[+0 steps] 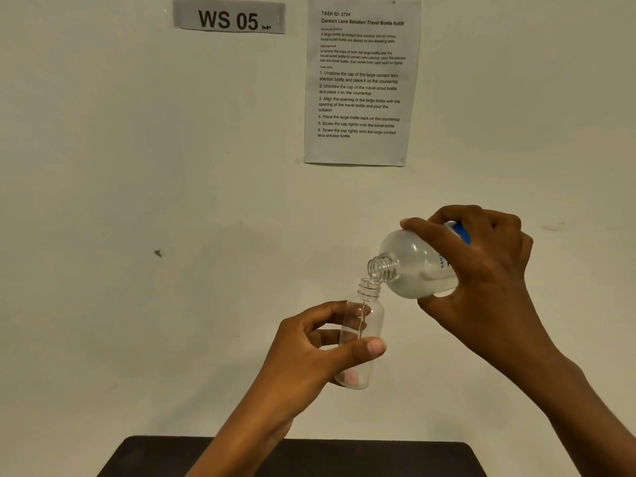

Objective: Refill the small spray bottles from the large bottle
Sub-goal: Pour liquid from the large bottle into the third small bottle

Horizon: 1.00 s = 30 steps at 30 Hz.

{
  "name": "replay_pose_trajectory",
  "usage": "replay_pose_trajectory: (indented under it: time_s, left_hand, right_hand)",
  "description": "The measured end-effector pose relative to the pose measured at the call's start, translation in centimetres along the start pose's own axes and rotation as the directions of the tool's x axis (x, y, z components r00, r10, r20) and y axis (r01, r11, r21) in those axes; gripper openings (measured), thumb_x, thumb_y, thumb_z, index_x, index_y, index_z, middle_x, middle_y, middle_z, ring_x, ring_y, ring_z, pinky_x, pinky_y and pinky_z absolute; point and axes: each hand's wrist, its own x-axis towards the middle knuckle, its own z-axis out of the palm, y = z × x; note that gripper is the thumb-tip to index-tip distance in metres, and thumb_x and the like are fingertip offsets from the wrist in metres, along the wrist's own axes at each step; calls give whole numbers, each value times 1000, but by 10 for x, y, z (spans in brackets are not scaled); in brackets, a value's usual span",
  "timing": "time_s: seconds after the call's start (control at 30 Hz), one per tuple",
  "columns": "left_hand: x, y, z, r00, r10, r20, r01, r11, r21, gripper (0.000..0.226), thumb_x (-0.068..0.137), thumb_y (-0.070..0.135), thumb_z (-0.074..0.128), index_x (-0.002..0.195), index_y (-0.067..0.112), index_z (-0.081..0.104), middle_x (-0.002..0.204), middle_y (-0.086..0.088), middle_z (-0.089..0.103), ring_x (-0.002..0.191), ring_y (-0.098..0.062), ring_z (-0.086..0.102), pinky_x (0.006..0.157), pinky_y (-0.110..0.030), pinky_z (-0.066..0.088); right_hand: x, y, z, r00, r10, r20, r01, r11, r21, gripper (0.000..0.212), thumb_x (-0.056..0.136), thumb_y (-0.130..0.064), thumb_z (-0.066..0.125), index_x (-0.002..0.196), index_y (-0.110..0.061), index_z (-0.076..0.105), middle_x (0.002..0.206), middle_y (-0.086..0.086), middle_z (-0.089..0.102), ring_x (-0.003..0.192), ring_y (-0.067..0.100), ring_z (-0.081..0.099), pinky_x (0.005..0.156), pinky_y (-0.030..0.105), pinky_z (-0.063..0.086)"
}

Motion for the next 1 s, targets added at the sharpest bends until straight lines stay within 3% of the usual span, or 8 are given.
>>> replay_pose_trajectory:
  time_s: [0.17,0.3,0.4,0.67,0.8,1.0]
  left_hand:
    - [-2,1,1,1000,12,-1,-12,999,34,51,51,39,78,100,30,66,99,10,69,91,-15,68,59,-21,55]
    - [-1,2,2,1000,23,-4,-23,999,38,50,46,41,74,95,34,66,98,10,69,91,-14,68,58,-21,55]
    - [-1,1,1,1000,27,-7,-27,999,34,46,51,39,86,92,35,67,93,12,70,88,-13,69,57,-21,54]
    - [-3,4,2,999,40,2,-40,998,41,47,53,41,82,96,34,65,97,9,69,88,-15,69,58,-19,54]
    - [-3,5,1,999,40,1,-40,999,38,44,51,41,79,92,36,64,95,13,68,87,-12,68,57,-17,53]
    - [-4,5,2,999,44,5,-44,998,45,47,50,38,71,96,32,66,98,9,68,90,-16,67,57,-18,53]
  right_hand:
    - [1,-1,-2,1000,4,8,-4,1000,0,80,51,-9,81,119,-32,46,113,8,53,107,27,32,83,33,19]
    - [1,-2,-4,1000,10,9,-10,1000,-4,82,50,-7,82,118,-33,46,113,8,53,107,27,32,84,30,15]
    - [1,-2,-5,1000,8,10,-8,1000,-11,83,49,-7,83,118,-33,46,113,7,53,107,27,33,83,33,18]
    - [2,-2,-6,1000,-3,-1,3,1000,-9,82,50,-9,82,119,-33,45,113,8,53,106,27,32,83,36,21]
    - [2,-2,-6,1000,-11,-13,11,1000,-1,71,55,-17,73,119,-33,46,112,8,53,106,27,32,82,36,21]
    - [0,-3,-5,1000,2,-4,-2,1000,-11,81,50,-9,84,119,-31,47,112,9,53,106,27,32,83,36,21]
